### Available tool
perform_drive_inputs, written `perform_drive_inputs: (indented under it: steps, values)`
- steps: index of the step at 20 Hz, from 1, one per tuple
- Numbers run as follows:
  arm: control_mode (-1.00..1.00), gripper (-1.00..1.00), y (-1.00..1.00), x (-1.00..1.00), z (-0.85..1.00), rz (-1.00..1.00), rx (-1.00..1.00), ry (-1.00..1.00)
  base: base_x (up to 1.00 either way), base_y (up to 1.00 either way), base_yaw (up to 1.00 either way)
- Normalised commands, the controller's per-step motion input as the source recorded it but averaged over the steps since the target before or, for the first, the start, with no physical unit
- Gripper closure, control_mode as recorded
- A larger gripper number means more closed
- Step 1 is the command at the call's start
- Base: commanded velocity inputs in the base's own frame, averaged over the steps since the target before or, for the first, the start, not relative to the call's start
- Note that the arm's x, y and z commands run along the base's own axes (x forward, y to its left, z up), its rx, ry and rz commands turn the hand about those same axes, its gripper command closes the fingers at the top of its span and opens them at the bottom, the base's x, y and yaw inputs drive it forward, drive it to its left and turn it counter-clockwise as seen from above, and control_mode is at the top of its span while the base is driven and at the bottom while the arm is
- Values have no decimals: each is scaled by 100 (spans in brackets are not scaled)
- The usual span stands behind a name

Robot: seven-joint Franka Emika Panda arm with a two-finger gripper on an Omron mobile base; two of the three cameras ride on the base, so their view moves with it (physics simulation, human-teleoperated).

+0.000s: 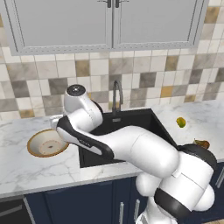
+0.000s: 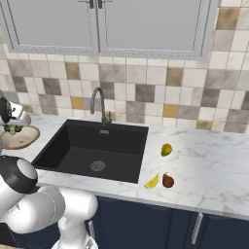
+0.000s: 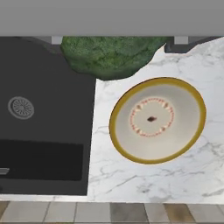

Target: There is a mixed pile of frozen fruits and vegetables on the counter. Locate all the frozen vegetables and place the items in a bowl on the counter. Take all the frozen fruits and defrost them in a running sink.

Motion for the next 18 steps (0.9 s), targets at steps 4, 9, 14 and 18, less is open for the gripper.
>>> perform_drive_inputs:
  steps: [4,9,14,18]
  values:
    - [-100,100,43,27,-19,12,0,0,0,0,0]
    - [-100,100,28,45,-36,9,0,0,0,0,0]
    - [-100,100,42,24,-41,11,-2,0,0,0,0]
    - [-100,100,42,22,-47,10,-8,0,0,0,0]
